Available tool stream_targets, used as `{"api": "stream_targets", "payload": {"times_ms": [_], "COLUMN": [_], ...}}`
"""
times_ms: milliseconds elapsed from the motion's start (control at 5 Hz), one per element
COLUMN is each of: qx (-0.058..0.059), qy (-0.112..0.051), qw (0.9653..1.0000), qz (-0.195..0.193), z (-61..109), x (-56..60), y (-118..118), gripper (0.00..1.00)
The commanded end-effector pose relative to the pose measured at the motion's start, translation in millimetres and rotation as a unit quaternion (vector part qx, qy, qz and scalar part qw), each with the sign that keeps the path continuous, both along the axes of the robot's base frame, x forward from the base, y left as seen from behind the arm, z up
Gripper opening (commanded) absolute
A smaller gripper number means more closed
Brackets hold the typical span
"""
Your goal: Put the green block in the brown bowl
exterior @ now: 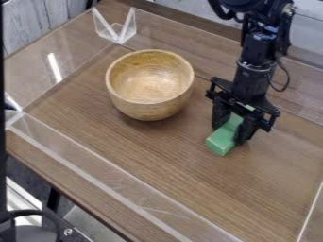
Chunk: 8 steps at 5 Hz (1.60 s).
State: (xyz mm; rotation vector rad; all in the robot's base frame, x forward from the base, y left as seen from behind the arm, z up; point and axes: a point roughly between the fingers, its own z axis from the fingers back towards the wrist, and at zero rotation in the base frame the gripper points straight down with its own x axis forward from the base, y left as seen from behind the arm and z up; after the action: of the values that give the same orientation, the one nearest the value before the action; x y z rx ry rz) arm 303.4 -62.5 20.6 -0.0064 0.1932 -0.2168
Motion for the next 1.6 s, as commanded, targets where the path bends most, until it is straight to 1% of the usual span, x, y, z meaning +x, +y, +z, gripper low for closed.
{"api": "stream_targets", "payload": {"times_ms": [0, 400, 1400], "qx": [-0.002, -0.001, -0.003], "qy": [-0.010, -0.005, 0.009], "qw": [0.9999, 0.9999, 0.9998], "qz": [-0.008, -0.011, -0.017], "z": [3.8, 1.1, -0.4], "x": [6.2, 7.2, 6.7], "y": [-5.4, -7.0, -8.2], "gripper": [0.00, 0.00, 0.00]}}
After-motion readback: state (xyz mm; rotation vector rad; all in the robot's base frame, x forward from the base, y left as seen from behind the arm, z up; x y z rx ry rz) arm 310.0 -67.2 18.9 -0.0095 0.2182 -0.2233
